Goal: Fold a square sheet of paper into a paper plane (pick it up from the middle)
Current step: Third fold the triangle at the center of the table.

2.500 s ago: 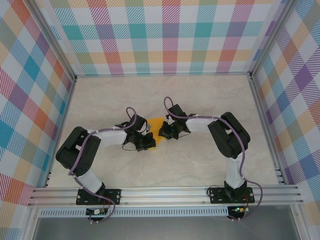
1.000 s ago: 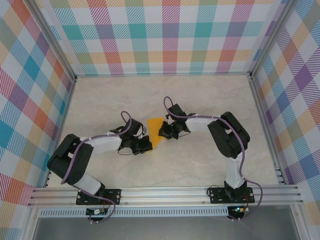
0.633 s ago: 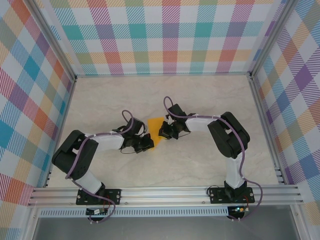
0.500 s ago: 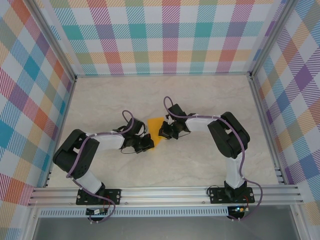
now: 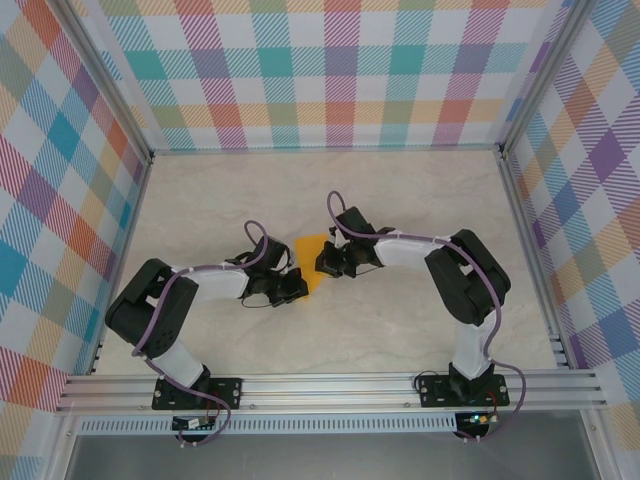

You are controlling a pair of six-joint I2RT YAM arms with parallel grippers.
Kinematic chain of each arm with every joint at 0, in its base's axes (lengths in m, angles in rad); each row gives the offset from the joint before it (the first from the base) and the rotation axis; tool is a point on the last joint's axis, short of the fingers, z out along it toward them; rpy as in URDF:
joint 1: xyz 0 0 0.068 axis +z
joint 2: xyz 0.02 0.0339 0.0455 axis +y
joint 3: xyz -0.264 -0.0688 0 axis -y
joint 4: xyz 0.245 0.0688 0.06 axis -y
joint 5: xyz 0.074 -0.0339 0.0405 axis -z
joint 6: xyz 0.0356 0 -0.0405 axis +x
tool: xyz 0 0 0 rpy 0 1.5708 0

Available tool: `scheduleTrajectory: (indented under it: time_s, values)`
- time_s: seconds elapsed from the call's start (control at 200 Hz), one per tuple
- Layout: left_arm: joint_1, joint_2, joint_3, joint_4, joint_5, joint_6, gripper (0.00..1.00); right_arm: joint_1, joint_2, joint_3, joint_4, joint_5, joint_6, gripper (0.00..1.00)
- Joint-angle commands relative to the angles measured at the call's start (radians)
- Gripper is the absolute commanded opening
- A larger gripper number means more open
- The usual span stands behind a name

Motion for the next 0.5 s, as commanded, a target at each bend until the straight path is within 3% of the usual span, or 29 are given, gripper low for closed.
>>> scheduleTrajectory:
  time_s: [0.0, 0.495]
  values:
    - [0.004, -0.008, -0.032, -0.076, -0.051, 0.012, 0.0, 0.035, -0.035, -0.023, -0.015, -0.027, -0.006, 0.04]
    - [0.004, -0.017, -0.026, -0.083, -0.056, 0.011, 0.0, 0.072, 0.006, -0.005, -0.051, 0.008, 0.003, 0.0]
